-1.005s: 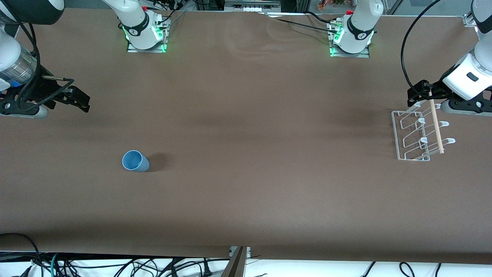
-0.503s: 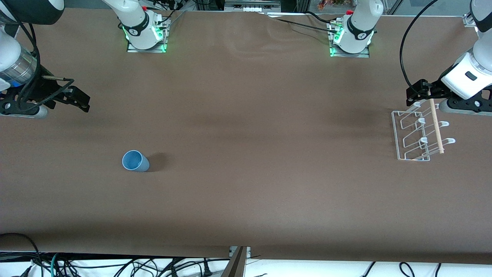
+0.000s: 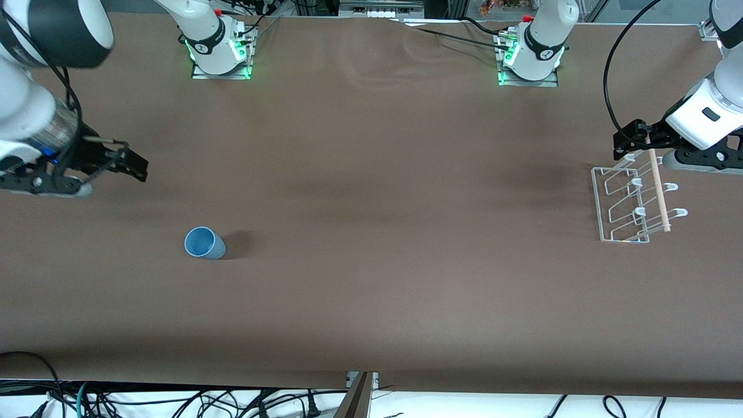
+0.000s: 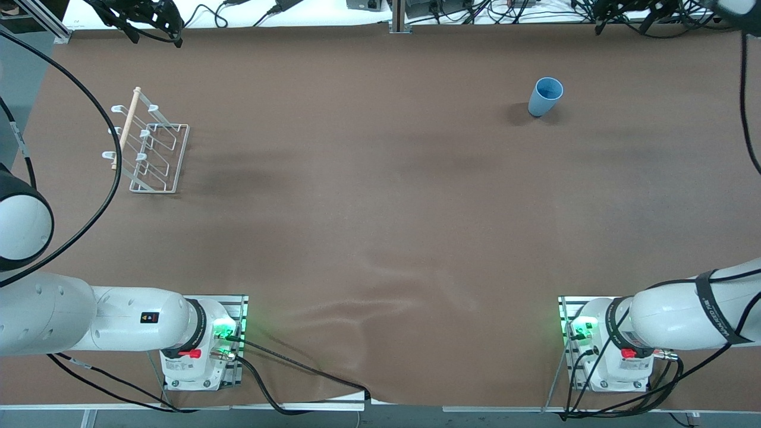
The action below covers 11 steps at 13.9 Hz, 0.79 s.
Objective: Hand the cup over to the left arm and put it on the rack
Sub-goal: 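Move the right gripper toward the light-blue cup, then lower the right gripper around the blue cup and close it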
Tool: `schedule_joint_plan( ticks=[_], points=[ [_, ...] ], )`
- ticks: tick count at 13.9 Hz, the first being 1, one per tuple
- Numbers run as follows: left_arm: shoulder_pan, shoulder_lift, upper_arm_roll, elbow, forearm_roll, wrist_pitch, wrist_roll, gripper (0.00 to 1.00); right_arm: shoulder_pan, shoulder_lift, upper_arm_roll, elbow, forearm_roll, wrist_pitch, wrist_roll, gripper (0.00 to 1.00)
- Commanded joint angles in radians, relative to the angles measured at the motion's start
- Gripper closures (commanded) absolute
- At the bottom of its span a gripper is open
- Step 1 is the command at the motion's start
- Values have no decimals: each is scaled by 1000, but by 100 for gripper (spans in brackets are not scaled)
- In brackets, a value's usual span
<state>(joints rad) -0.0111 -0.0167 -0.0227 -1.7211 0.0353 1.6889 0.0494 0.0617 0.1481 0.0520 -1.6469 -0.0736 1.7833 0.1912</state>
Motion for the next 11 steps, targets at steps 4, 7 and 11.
schedule_joint_plan(
  ticks=[4,7,11],
  points=[
    [-4,14,0,32,1,-23,-5,0,-16,117,11,-31,-14,126,-13,0],
    [-4,14,-2,32,1,-23,-5,0,-20,182,6,-80,-14,235,-45,0],
    [-6,14,0,34,1,-29,-5,0,-29,243,-12,-155,-11,399,-96,0]
  ],
)
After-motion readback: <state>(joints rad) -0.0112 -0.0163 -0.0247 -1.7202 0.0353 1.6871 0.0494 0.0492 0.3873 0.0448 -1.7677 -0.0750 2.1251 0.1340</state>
